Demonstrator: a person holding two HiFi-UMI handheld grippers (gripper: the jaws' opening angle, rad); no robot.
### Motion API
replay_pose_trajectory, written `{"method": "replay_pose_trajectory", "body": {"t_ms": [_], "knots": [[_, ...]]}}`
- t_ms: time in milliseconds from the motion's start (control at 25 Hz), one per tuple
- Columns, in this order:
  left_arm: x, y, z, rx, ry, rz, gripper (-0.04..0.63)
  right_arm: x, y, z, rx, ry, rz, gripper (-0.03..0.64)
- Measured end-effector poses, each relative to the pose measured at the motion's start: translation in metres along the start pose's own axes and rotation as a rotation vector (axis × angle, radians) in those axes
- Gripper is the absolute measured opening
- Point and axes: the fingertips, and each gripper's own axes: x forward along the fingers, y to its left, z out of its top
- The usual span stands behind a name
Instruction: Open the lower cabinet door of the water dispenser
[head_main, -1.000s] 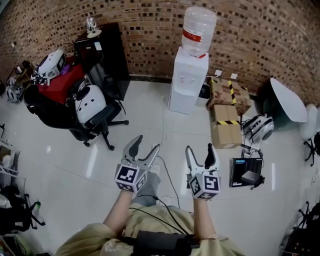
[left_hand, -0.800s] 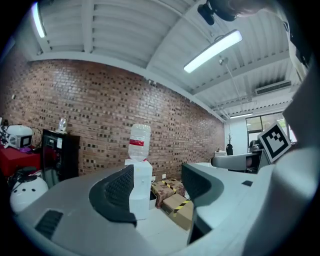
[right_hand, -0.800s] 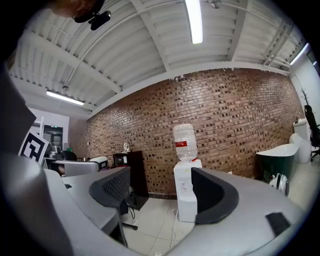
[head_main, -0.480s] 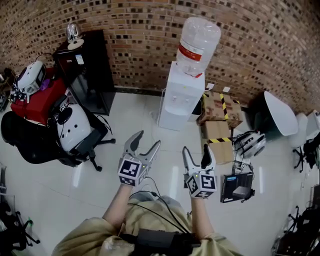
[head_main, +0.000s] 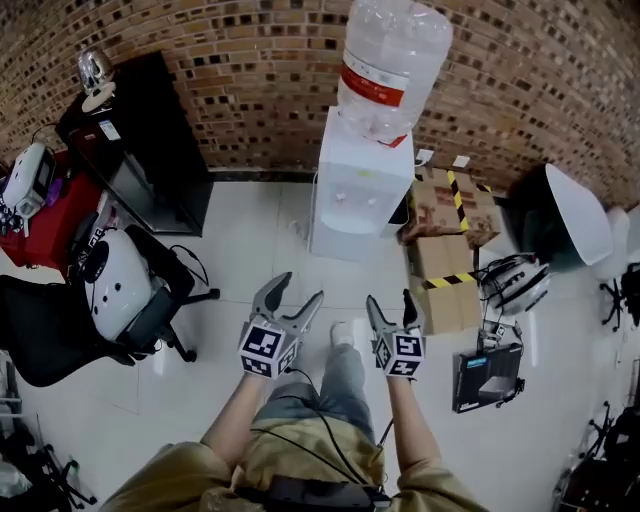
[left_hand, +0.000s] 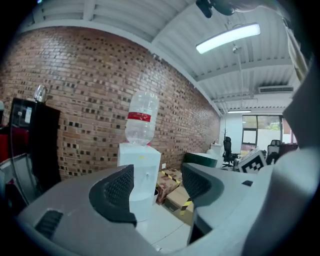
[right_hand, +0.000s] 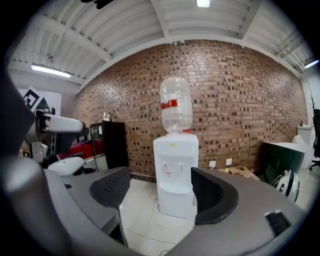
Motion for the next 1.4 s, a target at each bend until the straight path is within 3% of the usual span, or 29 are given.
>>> {"method": "replay_pose_trajectory", "body": {"t_ms": [160,280,560,720,920,1080,1200,1280,1400], "knots": [[0.078,0.037,-0.092,-0.022,0.013,0.023,0.291,0.125,-0.074,-0.132,-0.004,0.133,0.020,0.403],[0.132,0.058,-0.158,0.003,0.026,0.031,0.291,0.215,-0.118,-0.218,-0.021,0.194,0.071,0.403],[0.208,0.119,-0.272,0.009,-0.020,0.058,0.291,0.390,-0.196,-0.347,-0.080,0.254,0.191,0.390],[0.227,0.146,-0.318,-0.002,-0.067,0.079,0.291,0.451,-0.221,-0.368,-0.132,0.236,0.231,0.383],[0.227,0.158,-0.358,-0.001,-0.115,0.103,0.291,0.488,-0.221,-0.359,-0.255,0.210,0.312,0.318],[0.206,0.161,-0.371,0.022,-0.106,0.129,0.291,0.487,-0.221,-0.358,-0.270,0.234,0.376,0.312],[0.190,0.170,-0.374,0.000,-0.105,0.156,0.291,0.479,-0.223,-0.355,-0.247,0.241,0.353,0.267],[0.184,0.173,-0.374,-0.011,-0.108,0.160,0.291,0.467,-0.223,-0.358,-0.254,0.253,0.332,0.201],[0.180,0.171,-0.374,-0.006,-0.111,0.151,0.291,0.442,-0.214,-0.369,-0.283,0.280,0.348,0.165]]}}
